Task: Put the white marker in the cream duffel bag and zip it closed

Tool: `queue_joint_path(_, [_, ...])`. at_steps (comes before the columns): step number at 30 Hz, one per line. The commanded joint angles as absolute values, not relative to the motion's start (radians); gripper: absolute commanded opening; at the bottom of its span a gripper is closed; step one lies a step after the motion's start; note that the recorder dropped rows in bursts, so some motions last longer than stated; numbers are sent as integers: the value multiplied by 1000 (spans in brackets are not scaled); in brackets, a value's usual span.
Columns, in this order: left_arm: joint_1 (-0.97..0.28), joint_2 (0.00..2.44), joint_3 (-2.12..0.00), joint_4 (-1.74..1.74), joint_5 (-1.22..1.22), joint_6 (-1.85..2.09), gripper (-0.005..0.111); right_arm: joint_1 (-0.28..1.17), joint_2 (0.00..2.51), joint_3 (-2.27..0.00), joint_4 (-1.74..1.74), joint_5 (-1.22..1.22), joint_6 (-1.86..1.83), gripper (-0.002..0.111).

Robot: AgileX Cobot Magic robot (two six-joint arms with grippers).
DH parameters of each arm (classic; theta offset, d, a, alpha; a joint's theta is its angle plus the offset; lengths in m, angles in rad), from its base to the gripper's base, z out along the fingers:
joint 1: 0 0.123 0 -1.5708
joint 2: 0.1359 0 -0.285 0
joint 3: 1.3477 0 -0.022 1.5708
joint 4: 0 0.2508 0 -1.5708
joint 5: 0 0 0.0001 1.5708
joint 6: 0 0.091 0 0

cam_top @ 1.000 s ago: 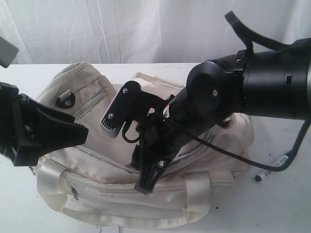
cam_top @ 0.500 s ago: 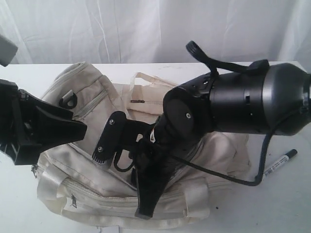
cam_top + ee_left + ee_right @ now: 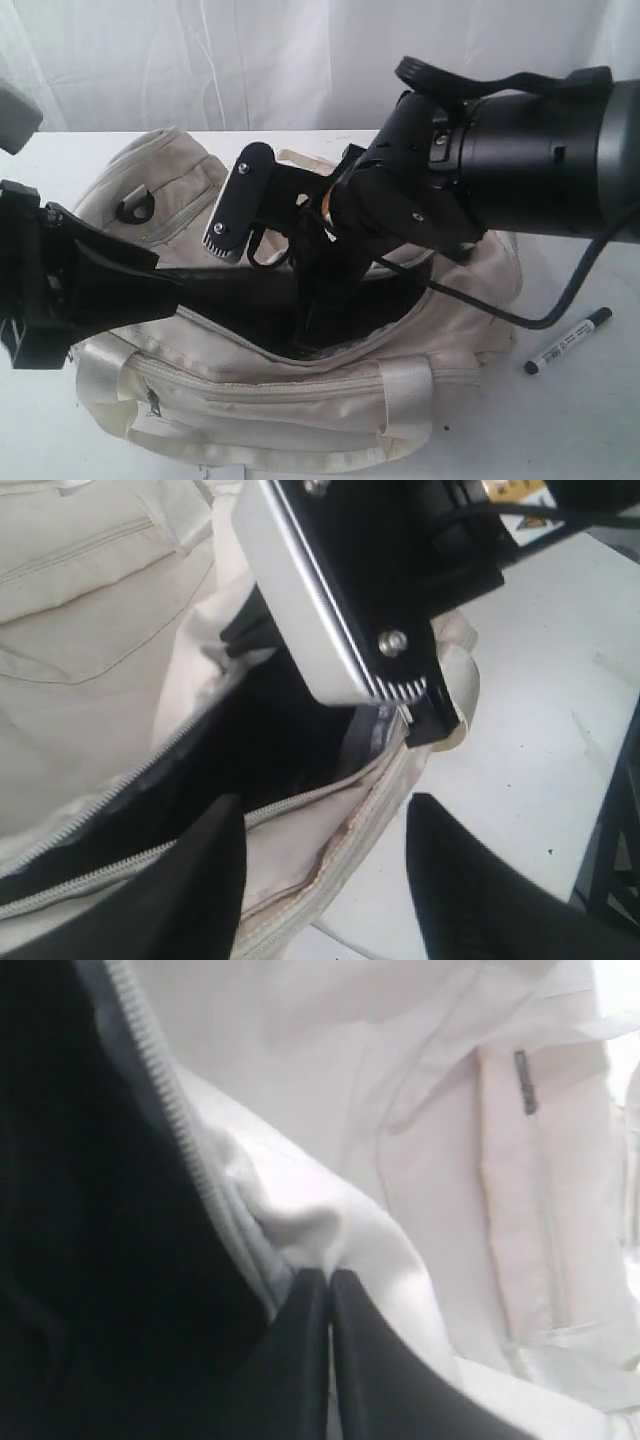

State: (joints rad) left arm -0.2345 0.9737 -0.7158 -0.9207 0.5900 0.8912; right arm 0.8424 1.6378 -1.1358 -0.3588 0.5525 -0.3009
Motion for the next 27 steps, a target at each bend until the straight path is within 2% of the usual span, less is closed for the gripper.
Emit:
queue_joint_path(1, [-231,975,-707,-941,635,894,54,810,1616,-1171,-430,552,-236,0])
queue_joint_path(9, [-231,977,-707,-941,670,969,56,732,1616,-1238,-430,543,-227,0])
queue_joint_path(12, [-233,979,-707,-941,685,1122,62,727,1616,-1265,-428,541,-231,0])
queue_joint_path(15, [-262,990,-707,-941,693,1247,62,727,1618,-1265,-427,536,-231,0])
queue_joint_path(21, [-419,1118,-707,-782,474,1412,61,727,1618,-1265,-416,527,-231,0])
queue_joint_path(27, [-432,1207,-707,-782,337,1429,61,727,1618,-1265,-416,527,-231,0])
